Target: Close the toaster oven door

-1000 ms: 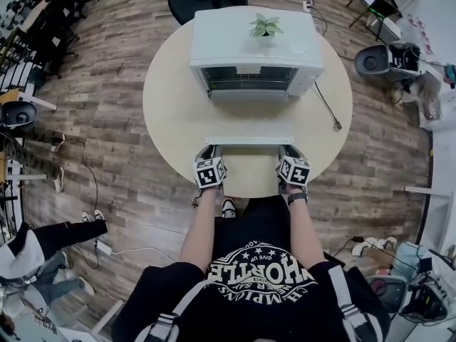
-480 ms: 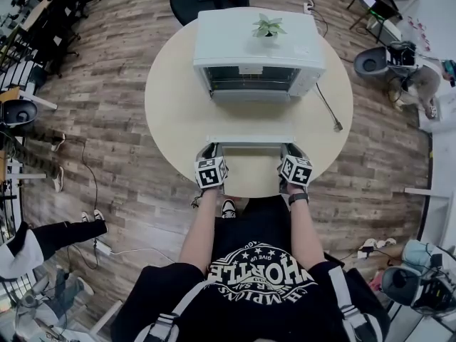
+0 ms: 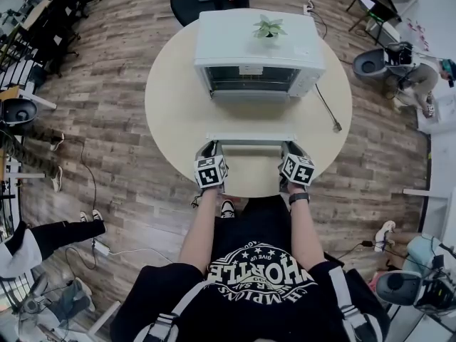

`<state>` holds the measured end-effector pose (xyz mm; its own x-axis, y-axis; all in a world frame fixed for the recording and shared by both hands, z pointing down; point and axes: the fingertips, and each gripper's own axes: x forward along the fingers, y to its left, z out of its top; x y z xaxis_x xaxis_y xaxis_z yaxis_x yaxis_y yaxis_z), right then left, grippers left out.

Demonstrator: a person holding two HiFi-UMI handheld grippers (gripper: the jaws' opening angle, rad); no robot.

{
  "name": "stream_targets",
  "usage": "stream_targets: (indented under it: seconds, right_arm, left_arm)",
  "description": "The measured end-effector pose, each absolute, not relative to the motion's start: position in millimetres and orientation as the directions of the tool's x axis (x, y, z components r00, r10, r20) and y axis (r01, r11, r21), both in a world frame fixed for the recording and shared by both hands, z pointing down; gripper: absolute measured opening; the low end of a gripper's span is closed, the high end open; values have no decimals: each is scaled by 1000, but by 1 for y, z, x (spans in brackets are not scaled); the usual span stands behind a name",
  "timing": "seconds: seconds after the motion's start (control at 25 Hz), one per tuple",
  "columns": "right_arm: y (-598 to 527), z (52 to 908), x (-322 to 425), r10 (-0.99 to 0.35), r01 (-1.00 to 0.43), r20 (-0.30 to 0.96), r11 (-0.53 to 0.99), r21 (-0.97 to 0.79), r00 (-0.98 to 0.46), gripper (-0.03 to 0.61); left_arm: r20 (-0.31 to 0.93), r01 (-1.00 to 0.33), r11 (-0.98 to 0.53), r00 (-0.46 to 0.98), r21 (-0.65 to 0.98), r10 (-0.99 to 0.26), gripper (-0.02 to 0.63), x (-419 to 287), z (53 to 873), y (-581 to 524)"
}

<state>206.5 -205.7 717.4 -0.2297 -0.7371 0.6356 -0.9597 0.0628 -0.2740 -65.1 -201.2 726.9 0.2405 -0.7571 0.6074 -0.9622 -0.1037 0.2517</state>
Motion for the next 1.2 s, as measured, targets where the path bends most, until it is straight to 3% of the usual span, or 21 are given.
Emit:
stream_targets:
  seconds: [1.2]
  right_arm:
    - [-210, 682, 203, -784, -959, 582, 60, -276, -216, 94]
  left_arm:
    - [521, -955, -138, 261, 264, -813, 77, -70, 692, -205]
